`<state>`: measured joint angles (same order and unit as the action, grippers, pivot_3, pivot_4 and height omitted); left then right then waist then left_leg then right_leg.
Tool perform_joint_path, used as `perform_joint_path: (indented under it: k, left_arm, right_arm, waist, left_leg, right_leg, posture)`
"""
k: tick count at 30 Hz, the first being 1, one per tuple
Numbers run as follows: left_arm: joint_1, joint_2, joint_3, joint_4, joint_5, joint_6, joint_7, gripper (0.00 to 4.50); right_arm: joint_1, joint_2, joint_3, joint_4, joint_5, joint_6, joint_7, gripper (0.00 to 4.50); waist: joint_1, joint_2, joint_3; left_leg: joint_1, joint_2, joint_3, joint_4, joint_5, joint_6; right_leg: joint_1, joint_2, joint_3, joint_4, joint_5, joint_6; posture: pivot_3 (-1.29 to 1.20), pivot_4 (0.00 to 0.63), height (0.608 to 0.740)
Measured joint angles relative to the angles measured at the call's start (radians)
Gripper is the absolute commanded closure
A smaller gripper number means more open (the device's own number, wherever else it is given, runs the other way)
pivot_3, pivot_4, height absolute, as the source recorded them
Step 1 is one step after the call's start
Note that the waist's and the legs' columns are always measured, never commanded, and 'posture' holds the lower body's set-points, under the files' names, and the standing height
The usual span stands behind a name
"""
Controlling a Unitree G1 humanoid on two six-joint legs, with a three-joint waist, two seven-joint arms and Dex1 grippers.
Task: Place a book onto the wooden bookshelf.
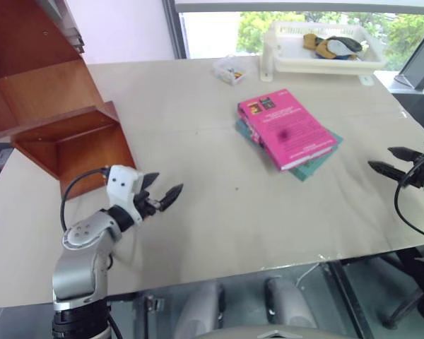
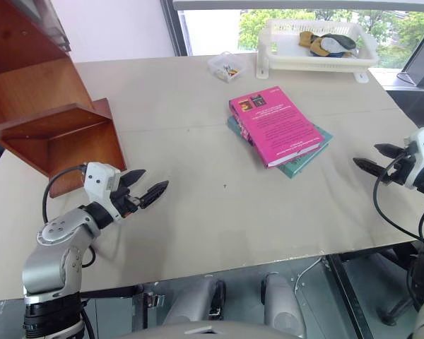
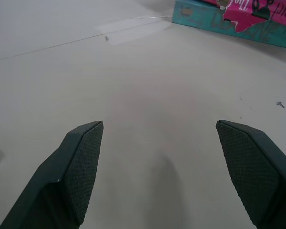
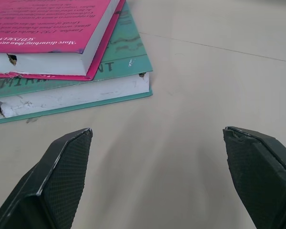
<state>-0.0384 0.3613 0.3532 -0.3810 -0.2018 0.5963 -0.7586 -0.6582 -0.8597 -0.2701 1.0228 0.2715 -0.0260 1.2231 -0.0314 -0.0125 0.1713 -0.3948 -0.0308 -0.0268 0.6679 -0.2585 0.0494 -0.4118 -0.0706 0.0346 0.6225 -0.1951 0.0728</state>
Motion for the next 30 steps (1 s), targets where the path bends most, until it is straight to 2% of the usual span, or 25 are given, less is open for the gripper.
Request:
perform_joint_path:
  k: [7, 17, 24, 30]
  left_arm:
    - [0.073, 0.047, -0.001, -0.046, -0.059, -0.015, 0.026, 0.46]
    - [0.092, 0.078, -0.002, -0.046, -0.119, -0.048, 0.066, 0.46]
    - [0.116, 0.096, -0.001, -0.046, -0.157, -0.074, 0.068, 0.46]
    - [0.139, 0.126, -0.001, -0.047, -0.232, -0.088, 0.021, 0.46]
  right_arm:
    - [-0.027, 0.000, 0.001, 0.032, -0.008, -0.018, 0.003, 0.00]
    - [-0.055, 0.000, 0.001, 0.059, -0.029, -0.030, -0.021, 0.00]
    - [-0.082, 0.012, 0.014, 0.084, -0.063, -0.041, -0.103, 0.00]
    - [-0.169, 0.099, 0.066, 0.100, -0.127, -0.034, -0.255, 0.00]
  waist:
    - [-0.003, 0.000, 0.000]
    - [0.000, 0.000, 0.000]
    - [-0.001, 0.000, 0.000]
    - [-0.009, 0.000, 0.000]
  left_leg:
    - [0.000, 0.001, 0.000, -0.001, 0.000, 0.000]
    - [0.000, 0.001, 0.000, -0.001, 0.000, 0.000]
    - [0.000, 0.001, 0.000, -0.001, 0.000, 0.000]
    - [0.000, 0.001, 0.001, -0.001, 0.000, 0.000]
  right_leg:
    - [0.000, -0.001, 0.000, 0.000, 0.000, 0.000]
    - [0.000, -0.002, 0.001, -0.001, 0.000, 0.000]
    - [0.000, -0.002, 0.001, -0.001, 0.000, 0.000]
    - [-0.001, -0.002, 0.002, -0.001, 0.000, -0.001]
  posture:
    - [0.00, 0.150, 0.740]
    - [0.00, 0.150, 0.740]
    - [0.00, 0.150, 0.740]
    - [0.00, 0.150, 0.740]
